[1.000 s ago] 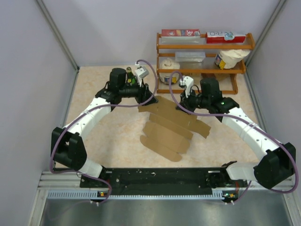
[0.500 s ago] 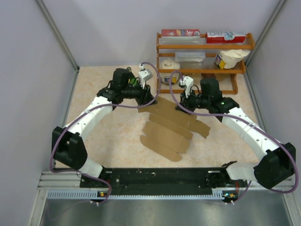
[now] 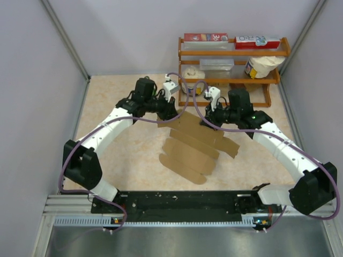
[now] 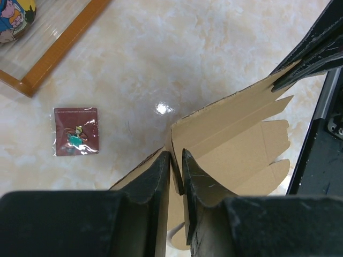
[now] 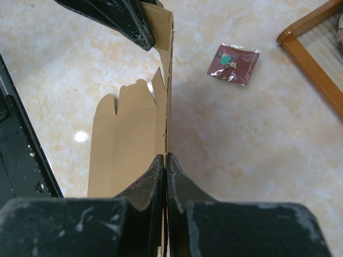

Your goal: Fold the paper box

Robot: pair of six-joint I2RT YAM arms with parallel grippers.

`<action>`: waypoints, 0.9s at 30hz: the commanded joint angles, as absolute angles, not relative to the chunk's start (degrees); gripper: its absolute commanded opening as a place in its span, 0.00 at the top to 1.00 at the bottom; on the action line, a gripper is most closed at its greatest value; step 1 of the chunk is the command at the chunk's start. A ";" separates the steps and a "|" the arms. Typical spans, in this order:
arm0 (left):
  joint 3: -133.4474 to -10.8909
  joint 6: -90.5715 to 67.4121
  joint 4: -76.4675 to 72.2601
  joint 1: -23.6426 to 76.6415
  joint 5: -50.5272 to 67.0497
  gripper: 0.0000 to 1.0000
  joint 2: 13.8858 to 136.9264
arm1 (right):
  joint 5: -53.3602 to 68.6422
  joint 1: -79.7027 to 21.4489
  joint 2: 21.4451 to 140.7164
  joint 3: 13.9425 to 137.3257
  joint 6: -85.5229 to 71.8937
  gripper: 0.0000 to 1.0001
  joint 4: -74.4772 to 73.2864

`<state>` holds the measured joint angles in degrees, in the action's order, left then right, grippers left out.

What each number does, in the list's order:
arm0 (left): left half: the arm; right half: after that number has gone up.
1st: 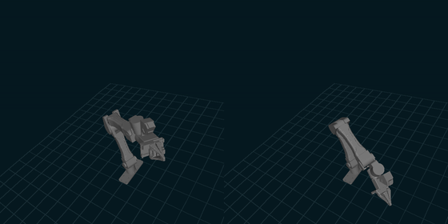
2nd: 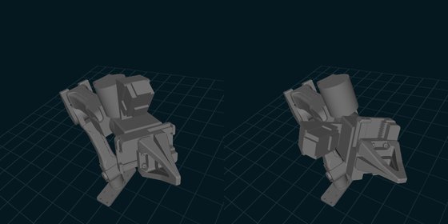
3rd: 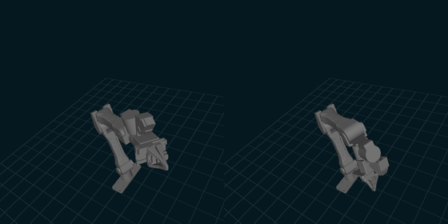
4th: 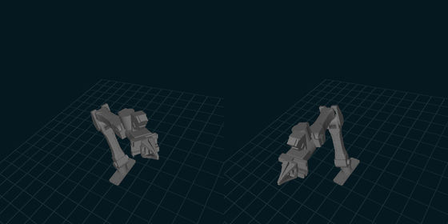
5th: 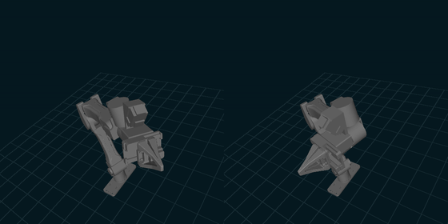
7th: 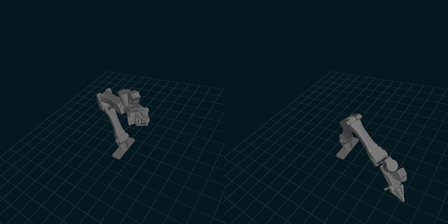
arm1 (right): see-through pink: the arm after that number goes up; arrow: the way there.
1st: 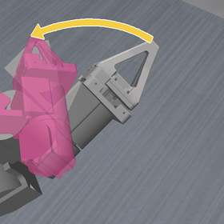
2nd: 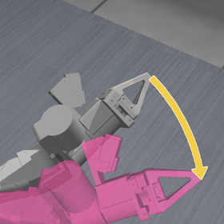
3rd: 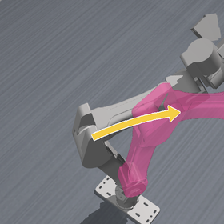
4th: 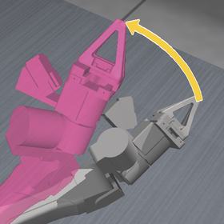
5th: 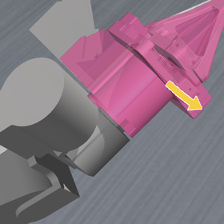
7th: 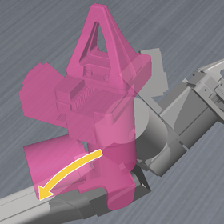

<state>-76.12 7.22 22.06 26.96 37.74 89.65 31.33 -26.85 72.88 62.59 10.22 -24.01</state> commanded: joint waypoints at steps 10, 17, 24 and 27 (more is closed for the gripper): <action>-80.16 5.98 23.82 29.26 31.38 0.84 90.70 | 32.78 -27.51 73.83 63.46 10.02 1.00 -21.71; -80.15 0.71 23.20 32.43 24.62 0.72 90.18 | 31.82 -27.51 74.53 63.54 9.49 1.00 -21.18; -80.94 -4.57 22.85 34.98 19.17 0.59 90.44 | 31.73 -27.51 74.97 63.54 9.23 1.00 -20.74; -81.21 -5.36 22.33 35.51 18.81 0.59 90.88 | 31.73 -27.51 74.97 63.54 9.23 1.00 -20.74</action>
